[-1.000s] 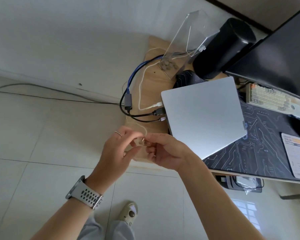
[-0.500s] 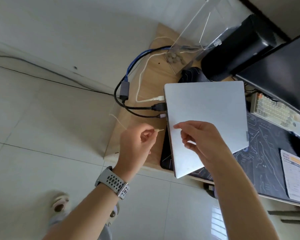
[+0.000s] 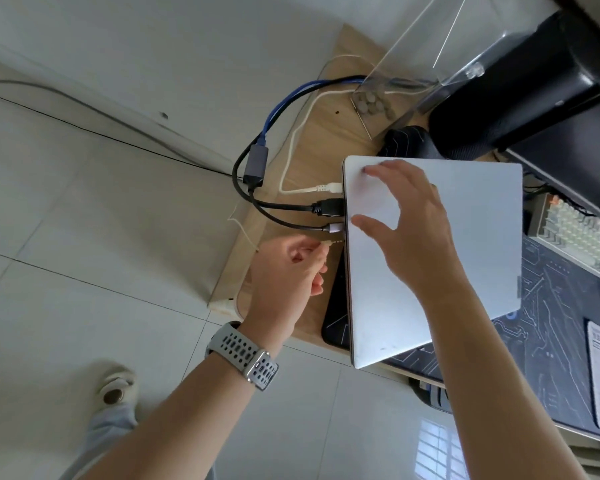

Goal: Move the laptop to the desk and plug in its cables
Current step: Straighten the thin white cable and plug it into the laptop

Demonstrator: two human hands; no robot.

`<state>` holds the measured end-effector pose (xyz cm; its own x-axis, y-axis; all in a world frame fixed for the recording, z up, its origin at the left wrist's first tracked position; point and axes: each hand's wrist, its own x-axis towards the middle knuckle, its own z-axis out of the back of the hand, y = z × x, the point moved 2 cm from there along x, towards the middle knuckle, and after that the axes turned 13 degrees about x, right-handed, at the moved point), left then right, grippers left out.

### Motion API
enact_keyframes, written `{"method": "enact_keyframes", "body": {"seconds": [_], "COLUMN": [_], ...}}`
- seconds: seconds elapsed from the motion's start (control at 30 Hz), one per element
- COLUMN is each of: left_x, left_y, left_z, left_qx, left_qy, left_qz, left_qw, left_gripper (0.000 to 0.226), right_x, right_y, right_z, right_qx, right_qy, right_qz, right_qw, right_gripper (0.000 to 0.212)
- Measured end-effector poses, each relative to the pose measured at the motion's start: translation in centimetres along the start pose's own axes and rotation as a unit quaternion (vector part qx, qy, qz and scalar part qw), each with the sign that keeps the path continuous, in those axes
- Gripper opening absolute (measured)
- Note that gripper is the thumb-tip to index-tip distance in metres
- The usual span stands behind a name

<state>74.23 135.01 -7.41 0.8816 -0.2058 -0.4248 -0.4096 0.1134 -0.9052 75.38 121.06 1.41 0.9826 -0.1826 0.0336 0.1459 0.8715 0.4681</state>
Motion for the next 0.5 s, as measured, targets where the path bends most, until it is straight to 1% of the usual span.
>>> {"method": "enact_keyframes", "body": {"seconds": [0.13, 0.27, 0.5], "left_x": [-0.3, -0.3, -0.1], "left_y": [0.1, 0.0, -0.3], "left_z": [-0.2, -0.3, -0.6], "left_qx": [-0.024, -0.029, -0.033], "left_qy": [0.011, 0.011, 0.022], "left_qz": [0.018, 0.017, 0.017], "left_qw": [1.0, 0.999, 0.999], "left_gripper": [0.009, 0.01, 0.012], "right_x": [0.9, 1.7, 2.4], "right_y": [-1.0, -1.3, -1.4], "right_z": [0.5, 0.8, 0.8], "right_qx": [-0.016, -0.032, -0.044], "right_qy": [0.006, 0.012, 0.051], "right_qz": [-0.003, -0.001, 0.012], "right_qw": [1.0, 0.999, 0.998], "right_gripper": [0.057, 0.063, 0.068]}}
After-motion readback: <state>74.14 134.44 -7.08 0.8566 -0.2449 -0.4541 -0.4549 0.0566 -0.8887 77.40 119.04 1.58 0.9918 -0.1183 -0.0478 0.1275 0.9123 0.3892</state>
